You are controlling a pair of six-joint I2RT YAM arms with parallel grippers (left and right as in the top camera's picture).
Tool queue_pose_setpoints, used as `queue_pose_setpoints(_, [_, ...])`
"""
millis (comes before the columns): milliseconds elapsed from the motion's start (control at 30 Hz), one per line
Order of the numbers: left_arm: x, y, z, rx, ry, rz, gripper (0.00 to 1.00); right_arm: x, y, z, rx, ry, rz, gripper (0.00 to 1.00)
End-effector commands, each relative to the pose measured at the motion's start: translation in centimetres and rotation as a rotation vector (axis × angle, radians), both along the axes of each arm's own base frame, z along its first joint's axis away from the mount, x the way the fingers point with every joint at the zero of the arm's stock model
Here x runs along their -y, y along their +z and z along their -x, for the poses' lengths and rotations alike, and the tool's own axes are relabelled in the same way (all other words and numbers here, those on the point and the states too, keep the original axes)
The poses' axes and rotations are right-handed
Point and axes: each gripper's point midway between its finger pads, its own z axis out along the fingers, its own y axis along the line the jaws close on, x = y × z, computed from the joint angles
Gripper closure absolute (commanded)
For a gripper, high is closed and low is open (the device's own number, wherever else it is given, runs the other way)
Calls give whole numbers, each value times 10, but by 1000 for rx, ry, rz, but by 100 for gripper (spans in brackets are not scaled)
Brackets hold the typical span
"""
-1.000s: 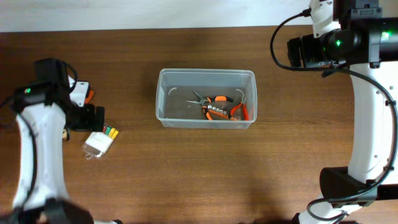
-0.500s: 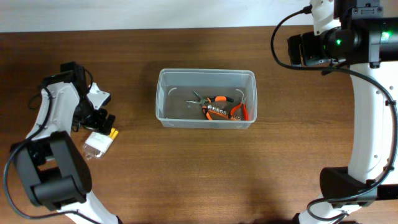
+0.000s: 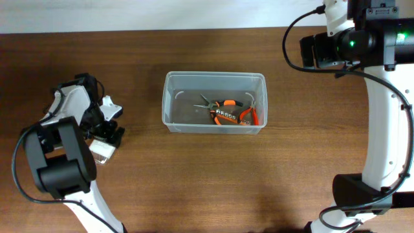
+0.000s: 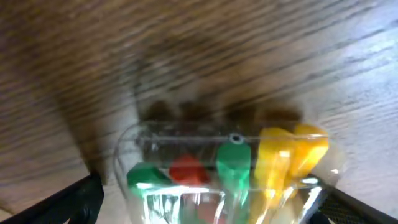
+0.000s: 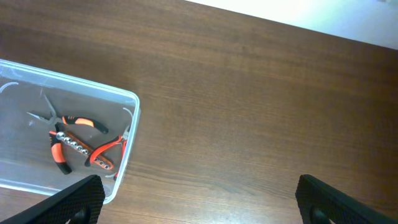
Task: Pack container
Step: 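Lower the left gripper onto the marker pack and grasp it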
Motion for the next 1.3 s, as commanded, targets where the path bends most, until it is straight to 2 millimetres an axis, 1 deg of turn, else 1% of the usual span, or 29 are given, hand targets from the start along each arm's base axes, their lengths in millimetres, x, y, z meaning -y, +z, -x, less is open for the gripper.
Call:
queue_pose_setpoints(0, [2, -11, 2, -24, -11, 24, 1, 7, 1, -2, 6, -28, 17, 1])
queue_pose_setpoints(267, [2, -11, 2, -24, 15, 21, 0, 8, 2, -4, 16, -31, 20, 1])
queue_pose_setpoints(333, [4, -11, 2, -23, 21, 29, 4, 8, 2, -4, 17, -31, 20, 1])
queue_pose_setpoints(400, [9, -11, 1, -18, 23, 56, 9, 8, 2, -4, 17, -31, 20, 1])
queue_pose_setpoints(467, [14, -12, 0, -14, 24, 75, 11, 8, 2, -4, 17, -31, 20, 1])
queue_pose_setpoints(500, [15, -12, 0, -13, 23, 80, 17, 8, 2, -4, 18, -31, 20, 1])
queue_pose_setpoints(533, [15, -12, 1, -16, 23, 80, 19, 8, 2, -4, 18, -31, 20, 1])
queue_pose_setpoints(700, [18, -11, 1, -20, 16, 82, 23, 8, 2, -4, 17, -32, 20, 1])
queue_pose_setpoints(833, [22, -11, 0, -20, 6, 84, 33, 9, 2, -4, 18, -34, 20, 1])
queue_pose_setpoints(933, [24, -11, 0, -20, -1, 84, 42, 14, 2, -4, 16, -45, 19, 1])
queue_pose_setpoints(1100, [28, -11, -2, -20, -15, 83, 58, 23, 2, -3, 15, -66, 18, 1])
queue_pose_setpoints(1200, [32, -9, -5, -13, -23, 79, 70, 26, 2, -3, 15, -74, 16, 1])
queue_pose_setpoints(1267, [33, -6, -10, -4, -8, 66, 75, 27, 2, -3, 15, -76, 16, 1])
